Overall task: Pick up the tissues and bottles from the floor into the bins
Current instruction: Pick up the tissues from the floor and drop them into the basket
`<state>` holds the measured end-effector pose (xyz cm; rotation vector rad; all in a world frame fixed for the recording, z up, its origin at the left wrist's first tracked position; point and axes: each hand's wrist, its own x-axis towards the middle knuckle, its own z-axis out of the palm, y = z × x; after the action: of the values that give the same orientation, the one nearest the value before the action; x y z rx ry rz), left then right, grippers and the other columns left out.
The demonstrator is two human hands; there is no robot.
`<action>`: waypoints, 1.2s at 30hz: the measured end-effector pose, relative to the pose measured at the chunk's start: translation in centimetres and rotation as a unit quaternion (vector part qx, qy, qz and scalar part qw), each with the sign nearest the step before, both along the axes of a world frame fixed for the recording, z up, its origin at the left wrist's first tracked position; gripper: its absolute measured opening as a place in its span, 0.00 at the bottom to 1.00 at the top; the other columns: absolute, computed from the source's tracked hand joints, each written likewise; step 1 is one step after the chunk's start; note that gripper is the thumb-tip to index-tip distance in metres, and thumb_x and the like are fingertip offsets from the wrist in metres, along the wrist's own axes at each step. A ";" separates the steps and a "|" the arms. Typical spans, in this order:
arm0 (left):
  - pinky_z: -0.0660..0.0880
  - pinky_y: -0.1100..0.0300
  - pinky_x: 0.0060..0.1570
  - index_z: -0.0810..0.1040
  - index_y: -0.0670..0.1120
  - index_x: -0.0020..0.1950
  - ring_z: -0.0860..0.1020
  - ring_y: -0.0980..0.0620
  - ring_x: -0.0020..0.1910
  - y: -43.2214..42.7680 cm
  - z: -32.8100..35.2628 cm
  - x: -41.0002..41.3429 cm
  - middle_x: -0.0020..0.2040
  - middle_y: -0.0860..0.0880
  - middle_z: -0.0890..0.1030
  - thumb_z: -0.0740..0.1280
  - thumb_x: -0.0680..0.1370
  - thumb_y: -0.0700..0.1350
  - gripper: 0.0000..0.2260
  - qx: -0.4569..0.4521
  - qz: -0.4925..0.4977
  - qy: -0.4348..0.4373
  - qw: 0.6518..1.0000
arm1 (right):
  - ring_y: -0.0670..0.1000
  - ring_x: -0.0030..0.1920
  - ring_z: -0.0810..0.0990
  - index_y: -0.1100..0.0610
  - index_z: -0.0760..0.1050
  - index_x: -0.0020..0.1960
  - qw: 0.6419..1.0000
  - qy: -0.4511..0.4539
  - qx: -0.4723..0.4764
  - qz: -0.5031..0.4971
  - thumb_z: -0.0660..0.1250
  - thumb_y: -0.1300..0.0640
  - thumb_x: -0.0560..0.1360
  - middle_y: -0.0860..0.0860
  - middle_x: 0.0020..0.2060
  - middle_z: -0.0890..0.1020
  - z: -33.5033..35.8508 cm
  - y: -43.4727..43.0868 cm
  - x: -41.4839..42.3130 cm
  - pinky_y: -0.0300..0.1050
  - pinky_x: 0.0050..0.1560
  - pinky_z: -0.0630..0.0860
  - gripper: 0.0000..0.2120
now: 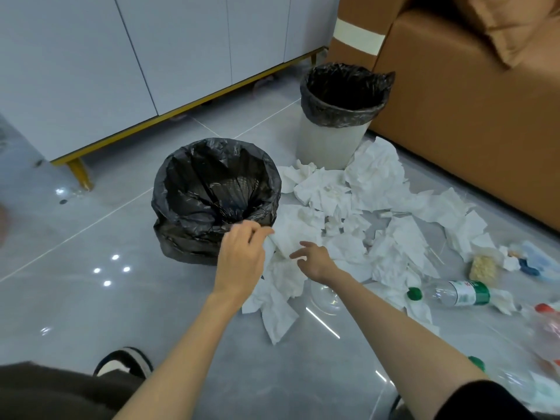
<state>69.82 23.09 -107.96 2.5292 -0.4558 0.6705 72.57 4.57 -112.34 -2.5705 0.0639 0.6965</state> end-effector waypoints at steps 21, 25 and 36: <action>0.62 0.52 0.69 0.51 0.60 0.76 0.58 0.50 0.73 1.3 -6.0 -1.4 0.74 0.51 0.57 0.70 0.73 0.46 0.38 -0.109 -0.059 0.406 0.905 | 0.48 0.33 0.78 0.54 0.81 0.37 0.968 -0.119 0.188 -0.117 0.67 0.66 0.71 0.51 0.38 0.84 2.2 -0.1 -0.9 0.44 0.42 0.78 0.09; 0.61 0.59 0.68 0.57 0.60 0.75 0.59 0.53 0.72 -0.6 -3.9 -1.0 0.72 0.51 0.61 0.75 0.70 0.47 0.39 -0.221 -0.131 0.496 0.829 | 0.48 0.36 0.80 0.56 0.69 0.40 0.946 0.046 0.313 -0.067 0.71 0.68 0.70 0.56 0.36 0.83 6.2 -0.2 -2.4 0.34 0.40 0.74 0.12; 0.73 0.64 0.28 0.75 0.48 0.63 0.75 0.52 0.33 2.7 1.2 0.2 0.54 0.45 0.74 0.53 0.82 0.38 0.16 -0.255 -0.040 0.524 0.812 | 0.49 0.49 0.77 0.56 0.79 0.51 0.966 -0.048 0.201 -0.153 0.65 0.65 0.73 0.50 0.50 0.80 0.4 3.2 -5.6 0.40 0.52 0.72 0.09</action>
<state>70.06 25.76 -106.77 1.9383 0.0385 -0.6026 66.94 7.75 -111.92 -2.1372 0.2543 0.4157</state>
